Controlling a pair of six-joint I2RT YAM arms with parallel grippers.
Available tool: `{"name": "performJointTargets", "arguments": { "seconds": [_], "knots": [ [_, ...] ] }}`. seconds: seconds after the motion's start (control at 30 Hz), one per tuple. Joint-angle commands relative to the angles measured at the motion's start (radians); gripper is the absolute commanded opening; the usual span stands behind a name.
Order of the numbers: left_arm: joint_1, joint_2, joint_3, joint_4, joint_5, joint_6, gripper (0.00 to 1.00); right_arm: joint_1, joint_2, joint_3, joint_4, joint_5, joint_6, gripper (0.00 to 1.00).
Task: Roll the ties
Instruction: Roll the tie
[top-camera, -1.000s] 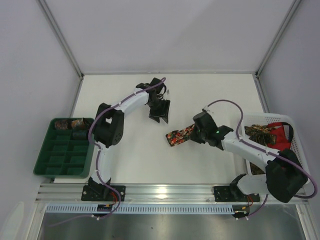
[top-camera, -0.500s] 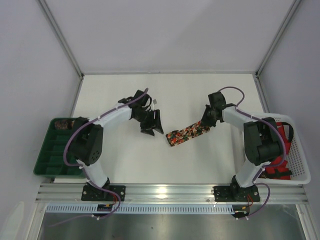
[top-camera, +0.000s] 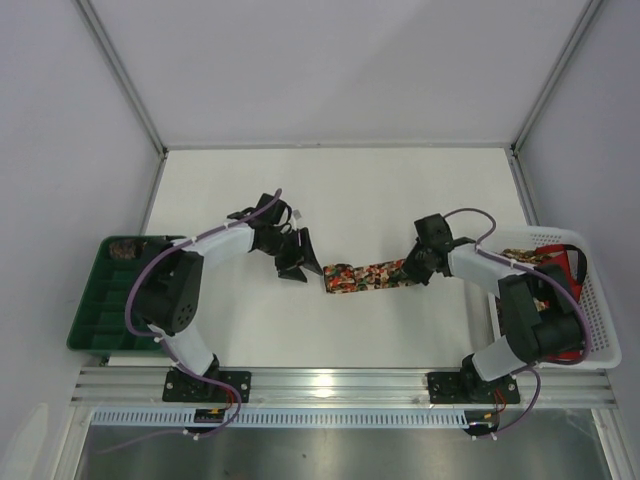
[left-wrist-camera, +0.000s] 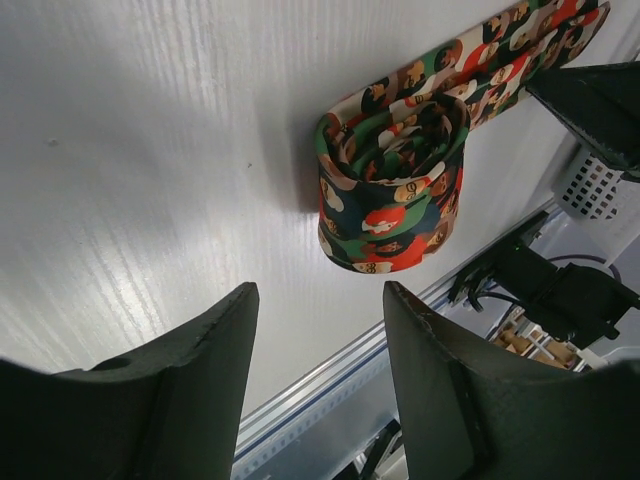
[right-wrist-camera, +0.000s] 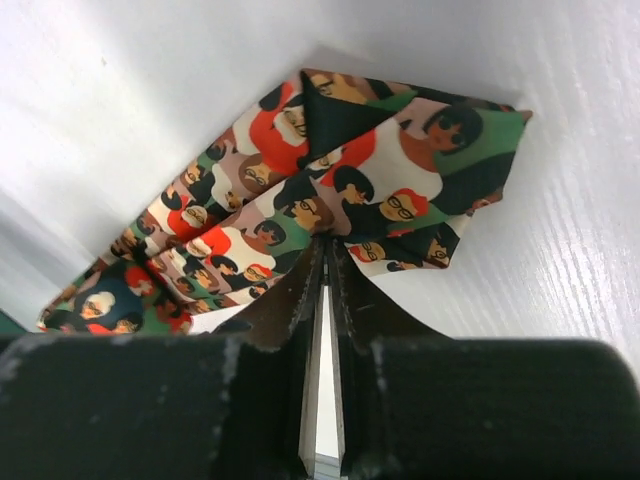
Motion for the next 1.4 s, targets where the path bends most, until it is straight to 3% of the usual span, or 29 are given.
{"name": "performJointTargets", "arguments": {
  "seconds": [0.0, 0.13, 0.17, 0.23, 0.33, 0.47, 0.67, 0.8, 0.9, 1.07, 1.3, 1.37],
  "knots": [
    [0.025, -0.029, 0.013, 0.014, 0.02, 0.017, 0.59, 0.003, 0.022, 0.101, -0.053, -0.029, -0.085, 0.11],
    [0.031, -0.026, 0.012, 0.014, 0.017, 0.036, 0.58, 0.019, 0.07, 0.26, -0.093, -0.131, -0.287, 0.2],
    [0.031, -0.021, 0.009, 0.014, 0.017, 0.037, 0.57, 0.027, 0.081, 0.303, -0.093, -0.173, -0.319, 0.27],
    [0.034, -0.018, 0.001, 0.026, 0.036, 0.033, 0.56, 0.038, 0.111, 0.343, -0.09, -0.315, -0.39, 0.38],
    [0.039, -0.049, -0.089, 0.136, 0.123, -0.019, 0.57, 0.059, 0.142, 0.388, -0.079, -0.486, -0.421, 0.42],
    [0.04, -0.08, -0.193, 0.369, 0.208, -0.116, 0.59, 0.101, 0.186, 0.402, -0.058, -0.608, -0.418, 0.39],
    [0.04, -0.119, -0.26, 0.494, 0.216, -0.199, 0.56, 0.141, 0.216, 0.391, -0.04, -0.638, -0.407, 0.31],
    [0.04, -0.185, -0.257, 0.394, 0.152, -0.141, 0.47, 0.125, 0.222, 0.371, 0.065, -0.749, -0.334, 0.28],
    [0.039, -0.228, -0.246, 0.321, 0.107, -0.1, 0.43, 0.13, 0.231, 0.325, 0.239, -0.883, -0.266, 0.26],
    [0.057, -0.248, -0.237, 0.282, 0.101, -0.086, 0.41, 0.161, 0.347, 0.266, 0.519, -1.053, -0.18, 0.07],
    [0.085, -0.273, -0.223, 0.239, 0.095, -0.046, 0.41, 0.162, 0.445, 0.181, 0.787, -1.086, -0.083, 0.0],
    [0.088, -0.281, -0.235, 0.238, 0.099, -0.047, 0.41, 0.162, 0.473, 0.185, 0.782, -1.057, -0.094, 0.0]
  ]
}}
